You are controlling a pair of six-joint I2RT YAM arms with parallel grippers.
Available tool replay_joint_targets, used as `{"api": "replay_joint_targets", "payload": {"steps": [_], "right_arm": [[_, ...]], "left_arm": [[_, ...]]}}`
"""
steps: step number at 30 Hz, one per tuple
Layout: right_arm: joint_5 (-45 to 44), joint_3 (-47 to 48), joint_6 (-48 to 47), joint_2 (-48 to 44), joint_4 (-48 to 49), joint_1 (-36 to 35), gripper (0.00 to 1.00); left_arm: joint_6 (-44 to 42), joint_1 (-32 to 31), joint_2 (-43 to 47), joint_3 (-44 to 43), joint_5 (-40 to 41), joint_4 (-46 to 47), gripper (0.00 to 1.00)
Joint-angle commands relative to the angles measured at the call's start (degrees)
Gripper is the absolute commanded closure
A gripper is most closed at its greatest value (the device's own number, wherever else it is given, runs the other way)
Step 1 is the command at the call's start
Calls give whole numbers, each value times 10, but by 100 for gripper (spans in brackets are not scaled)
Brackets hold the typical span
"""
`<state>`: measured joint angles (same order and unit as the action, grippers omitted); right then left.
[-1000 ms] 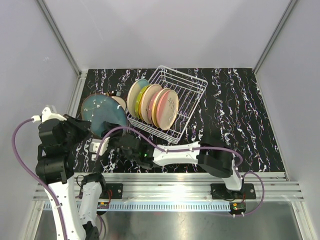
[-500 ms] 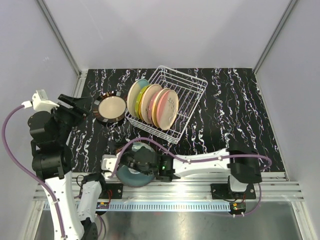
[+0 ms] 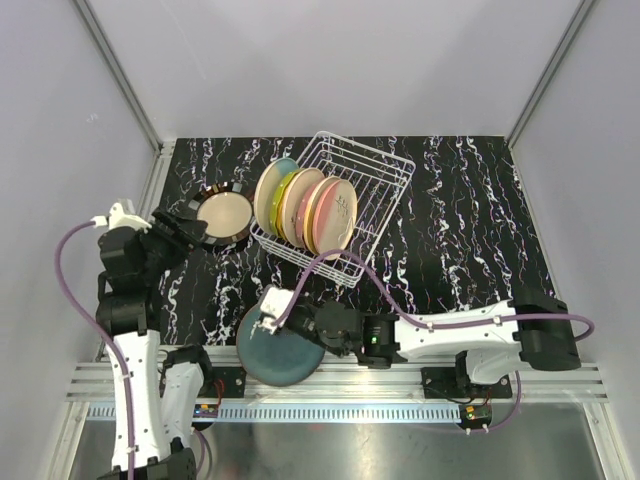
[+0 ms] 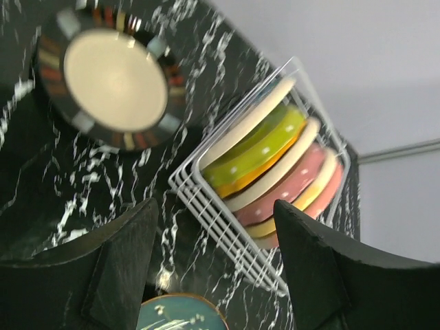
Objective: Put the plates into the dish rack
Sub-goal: Grab a plate with the right arm
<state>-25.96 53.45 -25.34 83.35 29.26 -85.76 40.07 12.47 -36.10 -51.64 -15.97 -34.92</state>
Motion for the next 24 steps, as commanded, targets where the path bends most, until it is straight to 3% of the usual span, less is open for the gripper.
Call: {"api": "replay_joint_targets", "payload": {"steps": [1,5,11,16,24], "right_arm": [[-31,-9,221,-54,-76,-3,68],[6,-74,342,-75,-98,-4,52],[-11,-171,503,-82,-112,-7,49],[-44,-181,593,-65,-170,-17,46],[-127,-174,775,-40,-265,-26,43]], "left_arm": [[7,-2,10,35,-60,33,30],[3,-2,15,79,-96,35,31],[10,-3,60,160,-138,30,37],[16,-13,100,224,-136,21,38],[30,-110,61,244,-77,36,38]]}}
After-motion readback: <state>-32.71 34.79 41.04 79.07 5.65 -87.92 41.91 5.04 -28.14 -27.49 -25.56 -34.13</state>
